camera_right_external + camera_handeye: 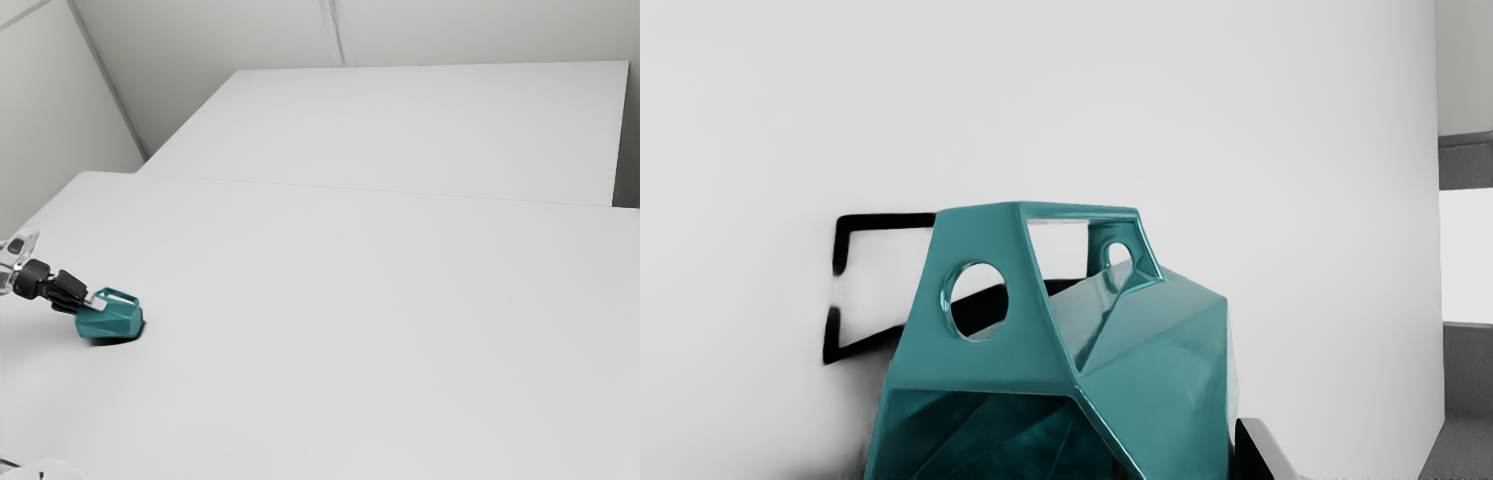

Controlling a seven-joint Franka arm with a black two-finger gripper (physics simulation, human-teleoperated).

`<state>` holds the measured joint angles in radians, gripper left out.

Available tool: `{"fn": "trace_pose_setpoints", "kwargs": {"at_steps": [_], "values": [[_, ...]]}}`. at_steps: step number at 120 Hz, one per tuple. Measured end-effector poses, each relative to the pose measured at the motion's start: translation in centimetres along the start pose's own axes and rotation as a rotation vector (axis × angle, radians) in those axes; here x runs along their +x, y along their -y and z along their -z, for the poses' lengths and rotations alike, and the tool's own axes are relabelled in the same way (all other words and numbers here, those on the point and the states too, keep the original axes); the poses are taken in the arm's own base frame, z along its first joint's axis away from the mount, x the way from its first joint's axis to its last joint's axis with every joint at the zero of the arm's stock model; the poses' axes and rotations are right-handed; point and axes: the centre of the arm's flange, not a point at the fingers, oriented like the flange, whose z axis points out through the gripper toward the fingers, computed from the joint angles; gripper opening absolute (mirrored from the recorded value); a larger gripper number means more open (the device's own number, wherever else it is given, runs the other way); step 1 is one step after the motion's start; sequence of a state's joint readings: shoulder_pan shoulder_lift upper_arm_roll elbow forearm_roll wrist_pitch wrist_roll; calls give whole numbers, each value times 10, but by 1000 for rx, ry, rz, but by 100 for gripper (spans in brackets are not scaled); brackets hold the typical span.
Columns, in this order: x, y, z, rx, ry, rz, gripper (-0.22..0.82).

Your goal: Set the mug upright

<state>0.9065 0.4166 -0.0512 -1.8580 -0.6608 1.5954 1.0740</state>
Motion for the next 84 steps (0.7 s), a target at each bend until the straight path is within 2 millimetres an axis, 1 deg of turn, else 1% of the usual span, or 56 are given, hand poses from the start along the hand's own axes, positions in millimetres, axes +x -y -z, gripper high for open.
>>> {"fn": "trace_pose_setpoints", "kwargs": {"at_steps": [23, 52, 60, 72, 84], "values": [[1, -2, -1, -5, 4, -6, -9], [7, -14, 3, 3, 6, -30, -15], [12, -26, 5, 16, 7, -52, -16], [16, -51, 9, 50, 6, -96, -16], [26, -77, 4, 103, 10, -158, -17]]}}
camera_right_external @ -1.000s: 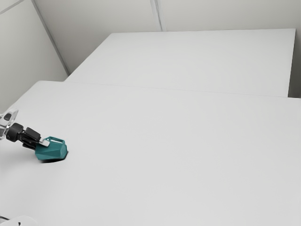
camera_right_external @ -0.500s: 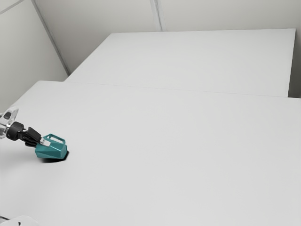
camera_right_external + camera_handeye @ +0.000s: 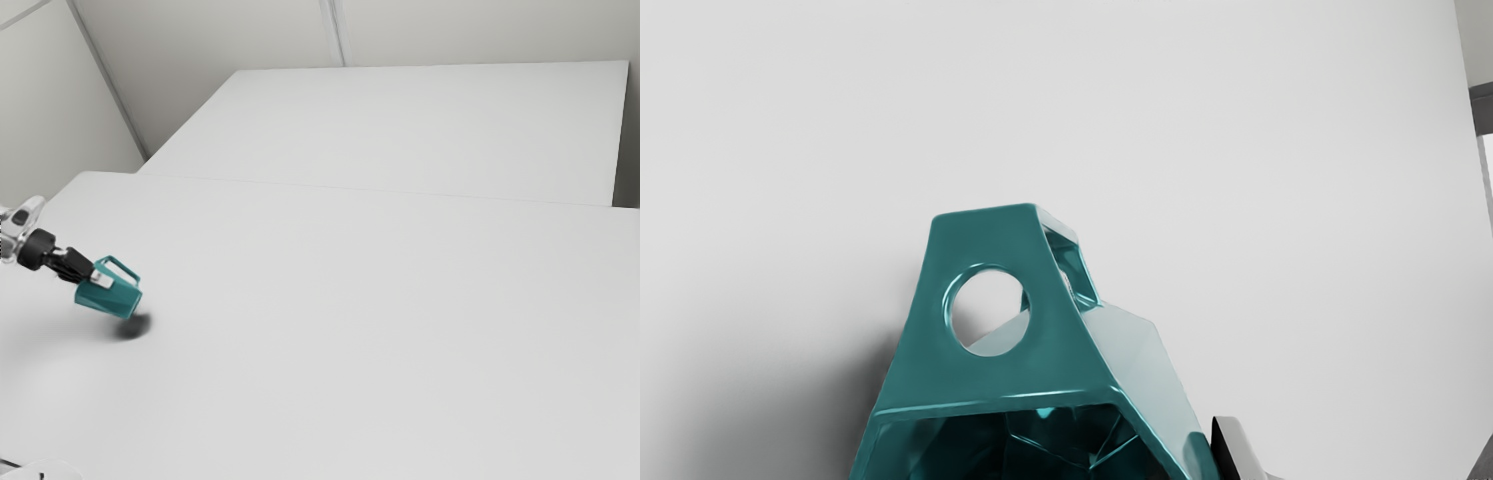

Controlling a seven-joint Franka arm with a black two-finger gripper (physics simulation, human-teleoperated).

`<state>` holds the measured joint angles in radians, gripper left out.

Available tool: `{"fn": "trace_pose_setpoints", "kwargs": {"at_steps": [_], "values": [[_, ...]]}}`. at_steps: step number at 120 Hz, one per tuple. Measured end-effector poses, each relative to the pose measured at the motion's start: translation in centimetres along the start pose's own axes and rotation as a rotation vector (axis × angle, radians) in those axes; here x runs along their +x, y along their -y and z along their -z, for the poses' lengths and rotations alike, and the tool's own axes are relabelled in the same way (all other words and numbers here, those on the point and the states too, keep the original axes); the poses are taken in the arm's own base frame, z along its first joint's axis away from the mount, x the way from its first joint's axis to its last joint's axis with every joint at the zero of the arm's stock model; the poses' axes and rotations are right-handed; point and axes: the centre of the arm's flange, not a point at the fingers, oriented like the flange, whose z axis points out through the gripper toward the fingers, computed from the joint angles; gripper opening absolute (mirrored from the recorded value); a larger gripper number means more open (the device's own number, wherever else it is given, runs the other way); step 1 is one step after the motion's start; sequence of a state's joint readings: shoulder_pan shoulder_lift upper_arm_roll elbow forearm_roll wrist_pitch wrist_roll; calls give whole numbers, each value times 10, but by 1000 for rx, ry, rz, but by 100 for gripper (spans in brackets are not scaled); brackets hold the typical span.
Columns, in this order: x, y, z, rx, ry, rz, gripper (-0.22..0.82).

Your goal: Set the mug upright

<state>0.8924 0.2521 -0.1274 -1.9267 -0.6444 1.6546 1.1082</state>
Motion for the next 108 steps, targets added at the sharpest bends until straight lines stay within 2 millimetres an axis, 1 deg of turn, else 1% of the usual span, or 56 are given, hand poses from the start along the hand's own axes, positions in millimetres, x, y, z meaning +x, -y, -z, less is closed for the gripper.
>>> {"fn": "trace_pose_setpoints", "kwargs": {"at_steps": [14, 29, 39, 64, 73, 82, 88, 100, 108], "values": [[20, -37, -14, 82, 14, -93, -17], [44, -77, -38, 198, 71, -208, -17], [58, -103, -56, 279, 129, -275, -17], [90, -169, -110, 436, 252, -405, -18], [94, -192, -134, 471, 290, -429, -18], [93, -209, -154, 510, 326, -436, -18], [91, -214, -161, 532, 337, -423, -18], [88, -220, -168, 572, 339, -381, -18], [87, -231, -183, 592, 351, -370, -18]]}}
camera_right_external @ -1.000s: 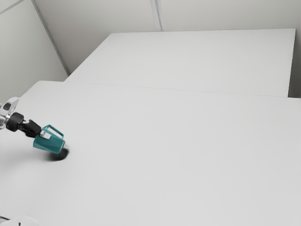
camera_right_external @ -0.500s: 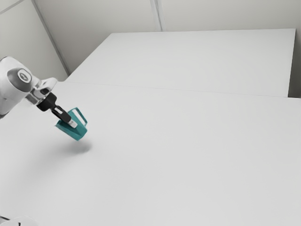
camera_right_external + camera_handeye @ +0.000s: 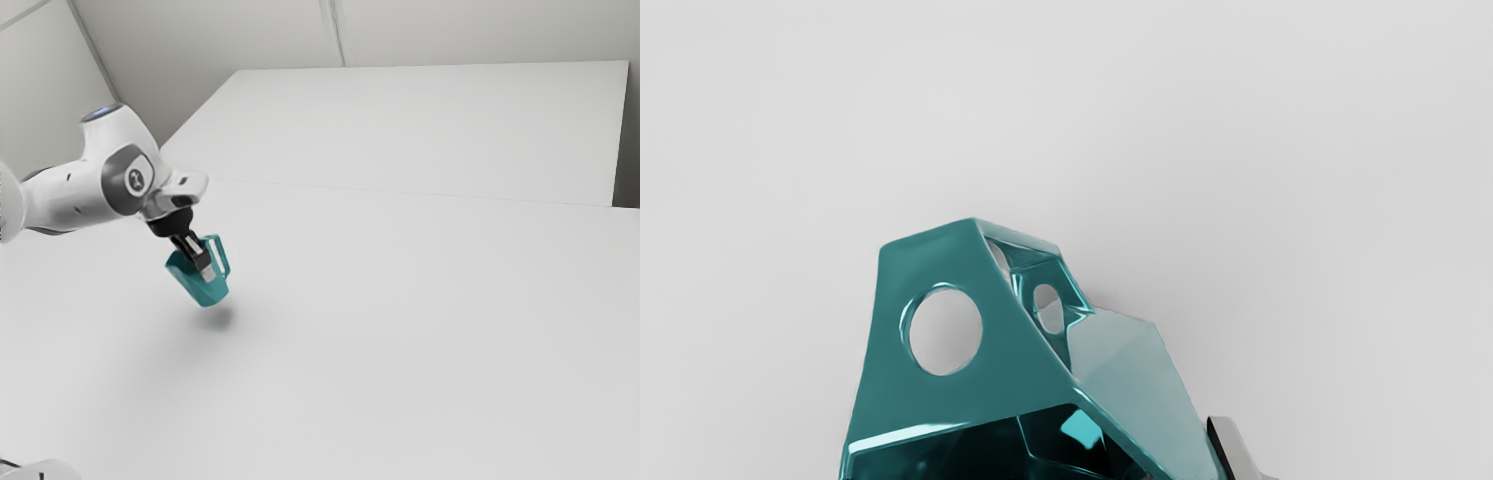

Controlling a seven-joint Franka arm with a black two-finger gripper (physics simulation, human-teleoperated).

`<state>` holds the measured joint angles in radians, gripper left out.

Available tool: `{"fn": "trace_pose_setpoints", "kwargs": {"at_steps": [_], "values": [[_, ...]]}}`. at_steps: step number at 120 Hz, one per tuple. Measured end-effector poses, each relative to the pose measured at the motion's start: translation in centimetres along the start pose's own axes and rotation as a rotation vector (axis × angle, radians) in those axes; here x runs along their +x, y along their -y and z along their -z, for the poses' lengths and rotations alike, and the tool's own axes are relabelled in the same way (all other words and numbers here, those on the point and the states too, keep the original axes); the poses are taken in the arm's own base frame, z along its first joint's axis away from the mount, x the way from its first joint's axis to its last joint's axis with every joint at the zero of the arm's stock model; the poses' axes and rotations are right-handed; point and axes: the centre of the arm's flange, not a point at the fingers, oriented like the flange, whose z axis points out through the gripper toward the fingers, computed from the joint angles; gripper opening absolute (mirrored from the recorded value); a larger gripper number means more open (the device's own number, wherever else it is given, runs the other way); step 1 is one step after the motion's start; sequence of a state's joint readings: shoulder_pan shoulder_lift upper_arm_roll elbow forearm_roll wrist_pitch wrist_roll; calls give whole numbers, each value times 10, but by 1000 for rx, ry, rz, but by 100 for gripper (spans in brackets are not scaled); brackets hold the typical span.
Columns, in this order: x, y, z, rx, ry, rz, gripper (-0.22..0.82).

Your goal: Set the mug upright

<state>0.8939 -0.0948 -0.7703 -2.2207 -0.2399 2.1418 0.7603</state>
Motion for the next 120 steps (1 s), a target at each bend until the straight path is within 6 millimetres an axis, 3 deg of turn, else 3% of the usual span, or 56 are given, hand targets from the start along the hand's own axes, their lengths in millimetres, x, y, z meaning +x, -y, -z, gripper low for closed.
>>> {"fn": "trace_pose_setpoints", "kwargs": {"at_steps": [18, 53, 84, 120], "values": [[16, -34, -11, 41, 35, 20, -18], [33, -68, -25, 88, 35, 120, -18], [44, -76, -31, 130, -5, 181, -18], [57, -87, -53, 170, 5, 145, -18]]}}
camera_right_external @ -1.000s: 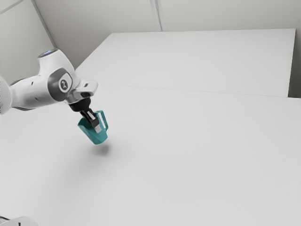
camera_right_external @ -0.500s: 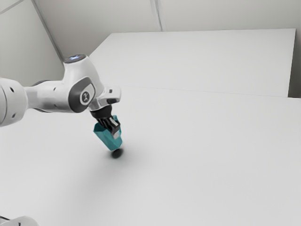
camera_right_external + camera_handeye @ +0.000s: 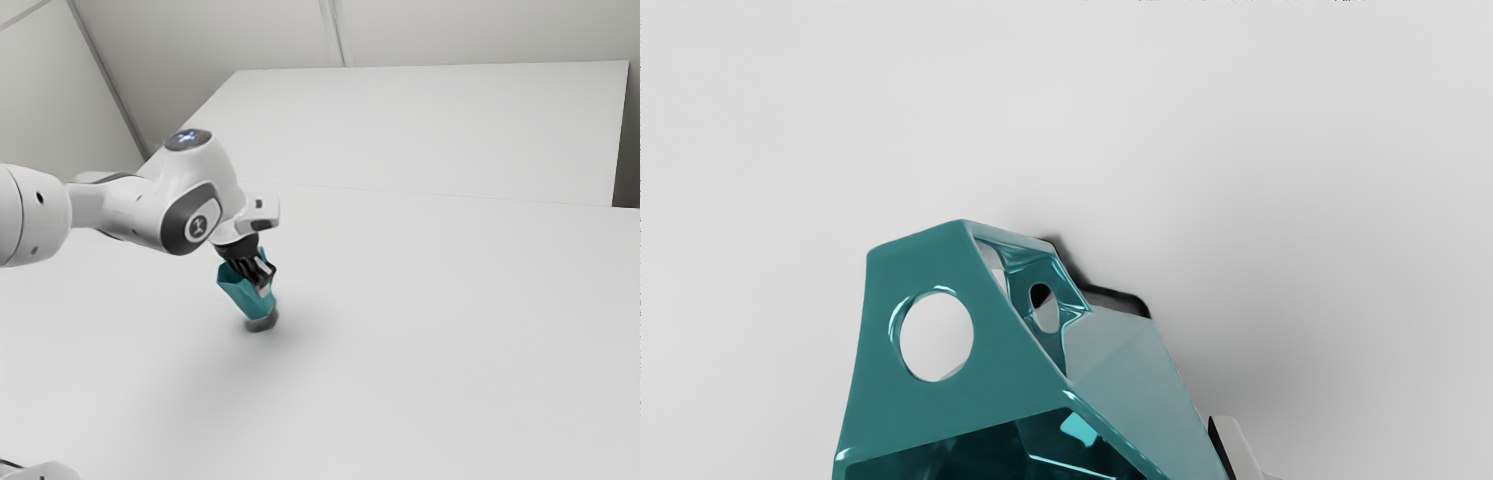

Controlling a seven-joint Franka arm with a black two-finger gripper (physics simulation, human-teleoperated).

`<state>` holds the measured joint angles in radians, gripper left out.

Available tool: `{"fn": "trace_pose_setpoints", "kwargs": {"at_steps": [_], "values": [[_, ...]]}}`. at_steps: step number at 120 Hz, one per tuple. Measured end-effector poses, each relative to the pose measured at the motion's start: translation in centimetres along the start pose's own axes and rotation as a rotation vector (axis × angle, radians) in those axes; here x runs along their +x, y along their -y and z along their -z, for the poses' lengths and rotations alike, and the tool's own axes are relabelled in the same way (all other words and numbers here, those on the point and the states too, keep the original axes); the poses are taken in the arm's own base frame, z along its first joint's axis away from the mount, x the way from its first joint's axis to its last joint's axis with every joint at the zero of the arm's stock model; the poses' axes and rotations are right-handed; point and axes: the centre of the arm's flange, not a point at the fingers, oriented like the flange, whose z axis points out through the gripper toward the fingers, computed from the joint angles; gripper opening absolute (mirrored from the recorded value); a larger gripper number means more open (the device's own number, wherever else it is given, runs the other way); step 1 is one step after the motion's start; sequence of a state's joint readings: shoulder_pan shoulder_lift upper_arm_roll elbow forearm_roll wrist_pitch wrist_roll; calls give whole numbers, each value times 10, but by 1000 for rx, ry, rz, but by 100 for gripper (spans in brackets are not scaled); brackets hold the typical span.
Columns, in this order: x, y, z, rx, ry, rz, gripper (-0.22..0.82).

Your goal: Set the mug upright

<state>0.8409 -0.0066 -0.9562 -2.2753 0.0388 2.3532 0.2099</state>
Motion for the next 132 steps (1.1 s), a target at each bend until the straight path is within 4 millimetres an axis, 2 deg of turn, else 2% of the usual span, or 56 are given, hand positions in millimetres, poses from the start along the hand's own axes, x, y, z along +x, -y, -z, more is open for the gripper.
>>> {"fn": "trace_pose_setpoints", "kwargs": {"at_steps": [23, 45, 110, 114, 132], "values": [[4, -14, -5, 32, 3, -23, -18], [-1, -21, -13, 40, 23, -2, -18], [-10, -7, -24, 35, 42, 110, -18], [-10, -7, -24, 33, 42, 113, -13], [-9, -13, -25, 24, 40, 115, 20]]}}
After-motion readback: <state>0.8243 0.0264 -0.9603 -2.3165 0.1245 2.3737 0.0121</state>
